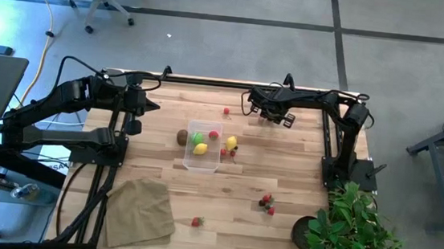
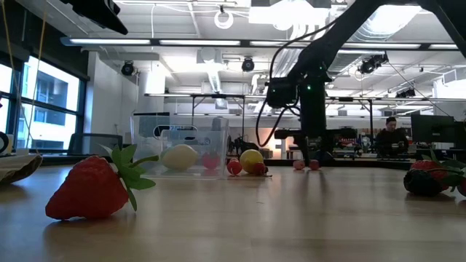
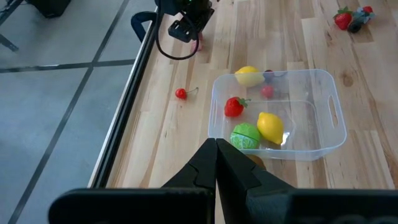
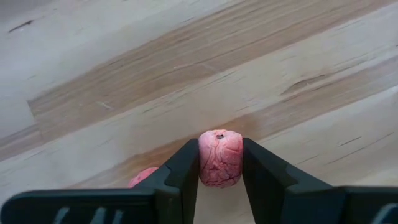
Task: Pick and placing Produce into tupperware
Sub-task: Put the peach into the transparent bin
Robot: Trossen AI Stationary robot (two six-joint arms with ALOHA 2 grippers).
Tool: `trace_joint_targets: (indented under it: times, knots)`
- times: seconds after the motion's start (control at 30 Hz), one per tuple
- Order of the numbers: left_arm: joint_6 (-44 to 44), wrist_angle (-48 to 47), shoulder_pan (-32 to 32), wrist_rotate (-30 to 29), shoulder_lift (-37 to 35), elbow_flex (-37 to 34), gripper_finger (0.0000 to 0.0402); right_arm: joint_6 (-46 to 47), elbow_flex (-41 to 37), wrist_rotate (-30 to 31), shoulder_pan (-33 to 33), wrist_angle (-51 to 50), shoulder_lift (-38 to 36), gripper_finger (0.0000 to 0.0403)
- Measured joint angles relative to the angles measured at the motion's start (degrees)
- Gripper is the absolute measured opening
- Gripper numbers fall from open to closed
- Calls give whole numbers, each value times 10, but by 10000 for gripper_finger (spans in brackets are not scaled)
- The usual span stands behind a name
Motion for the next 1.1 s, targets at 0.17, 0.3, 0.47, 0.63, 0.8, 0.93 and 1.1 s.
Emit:
trace_joint_targets:
  times: [0.17,0.3,0.47,0.63,0.8,0.93,1.1]
  knots:
    - [0,0,0,0,0,0,1,-7,0,0,1,9,-1,96]
    - [0,0,0,0,0,0,1,-30,9,-1,3,14,-9,96]
    - [0,0,0,0,0,0,1,-73,41,4,9,12,-26,96]
    - [0,0,0,0,0,0,1,-162,91,18,22,11,-60,96]
    - [0,0,0,0,0,0,1,-323,172,21,44,14,-95,96]
    - [0,0,0,0,0,0,1,-470,254,-5,70,13,-106,96]
    - [0,0,0,0,0,0,1,-627,337,-87,108,12,-107,96]
